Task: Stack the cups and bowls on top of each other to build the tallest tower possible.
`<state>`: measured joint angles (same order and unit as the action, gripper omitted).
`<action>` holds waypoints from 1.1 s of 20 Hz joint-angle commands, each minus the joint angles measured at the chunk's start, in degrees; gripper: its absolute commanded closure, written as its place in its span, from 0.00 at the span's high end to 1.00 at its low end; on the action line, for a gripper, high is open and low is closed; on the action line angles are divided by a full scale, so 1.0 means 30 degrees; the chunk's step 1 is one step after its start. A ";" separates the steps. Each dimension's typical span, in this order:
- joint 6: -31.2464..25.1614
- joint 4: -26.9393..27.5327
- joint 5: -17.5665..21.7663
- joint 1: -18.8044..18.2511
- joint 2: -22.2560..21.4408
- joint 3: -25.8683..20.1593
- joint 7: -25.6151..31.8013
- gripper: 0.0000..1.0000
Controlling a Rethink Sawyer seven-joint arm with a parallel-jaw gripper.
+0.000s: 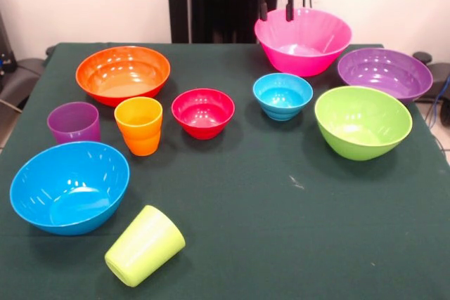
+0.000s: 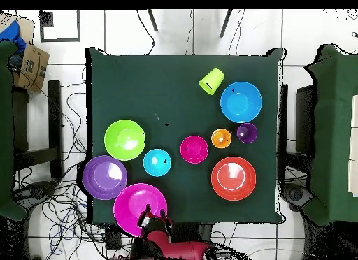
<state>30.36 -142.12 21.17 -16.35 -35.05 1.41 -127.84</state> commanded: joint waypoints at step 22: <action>-0.2898 0.2031 0.1481 -0.1960 -0.1558 -0.2575 -0.1091 1.00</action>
<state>30.20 -142.13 23.59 -21.22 -38.43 -0.45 -127.84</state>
